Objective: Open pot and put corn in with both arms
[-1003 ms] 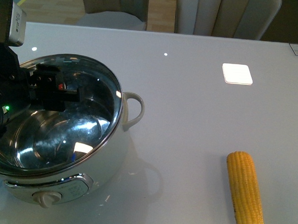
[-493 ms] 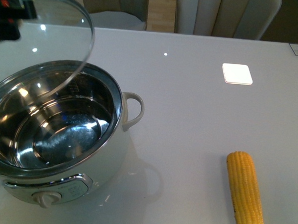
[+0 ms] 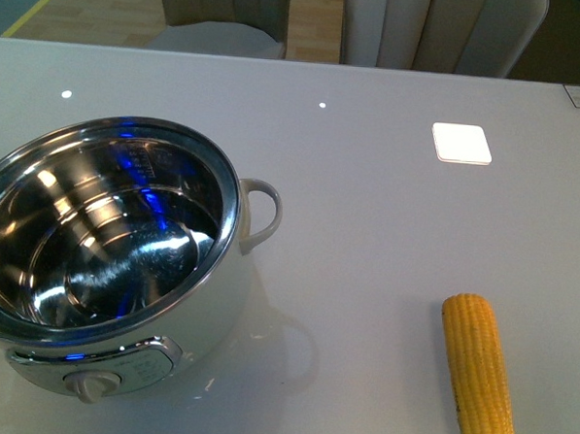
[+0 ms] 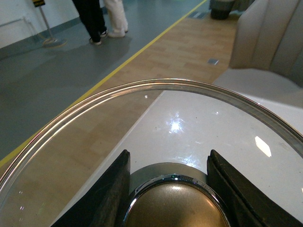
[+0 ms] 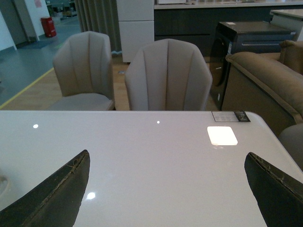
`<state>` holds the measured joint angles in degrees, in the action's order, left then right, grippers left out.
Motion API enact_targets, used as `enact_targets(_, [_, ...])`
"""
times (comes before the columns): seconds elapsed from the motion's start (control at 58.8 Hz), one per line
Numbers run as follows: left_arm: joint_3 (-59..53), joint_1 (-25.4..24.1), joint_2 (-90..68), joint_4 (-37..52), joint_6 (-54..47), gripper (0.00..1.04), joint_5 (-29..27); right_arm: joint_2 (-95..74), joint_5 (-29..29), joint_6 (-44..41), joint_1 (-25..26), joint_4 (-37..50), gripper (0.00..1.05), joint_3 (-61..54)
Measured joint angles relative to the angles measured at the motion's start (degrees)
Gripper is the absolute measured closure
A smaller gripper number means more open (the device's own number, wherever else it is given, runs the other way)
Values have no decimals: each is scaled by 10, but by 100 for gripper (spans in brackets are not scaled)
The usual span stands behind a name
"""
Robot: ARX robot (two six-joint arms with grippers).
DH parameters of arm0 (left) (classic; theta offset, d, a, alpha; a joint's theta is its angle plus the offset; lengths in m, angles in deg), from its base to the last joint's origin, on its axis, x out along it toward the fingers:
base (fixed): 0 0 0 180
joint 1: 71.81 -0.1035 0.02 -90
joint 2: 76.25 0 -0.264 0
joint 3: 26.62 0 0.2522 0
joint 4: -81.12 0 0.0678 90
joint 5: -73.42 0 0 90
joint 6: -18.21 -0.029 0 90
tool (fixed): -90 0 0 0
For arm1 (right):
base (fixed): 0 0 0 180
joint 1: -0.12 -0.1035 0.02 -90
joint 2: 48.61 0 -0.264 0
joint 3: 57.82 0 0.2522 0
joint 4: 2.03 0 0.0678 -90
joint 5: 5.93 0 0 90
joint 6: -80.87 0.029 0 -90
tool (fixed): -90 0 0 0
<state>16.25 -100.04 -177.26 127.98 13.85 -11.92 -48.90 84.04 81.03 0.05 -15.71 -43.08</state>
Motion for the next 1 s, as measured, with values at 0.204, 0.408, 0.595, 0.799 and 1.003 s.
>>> enact_targets(0.204, [-24, -75, -136, 86, -19, 62, 28, 0, 0, 0, 0, 0, 9, 0])
enact_targets(0.408, [-23, -96, -247, 149, -19, 62, 27, 0, 0, 0, 0, 0, 9, 0])
enact_targets(0.595, [-11, -99, -327, 172, -21, 62, 15, 0, 0, 0, 0, 0, 9, 0])
enact_targets(0.799, [38, -86, -362, 174, -20, 62, 9, 0, 0, 0, 0, 0, 9, 0])
enact_targets(1.003, [137, -43, -441, 144, -20, 62, -9, 0, 0, 0, 0, 0, 9, 0])
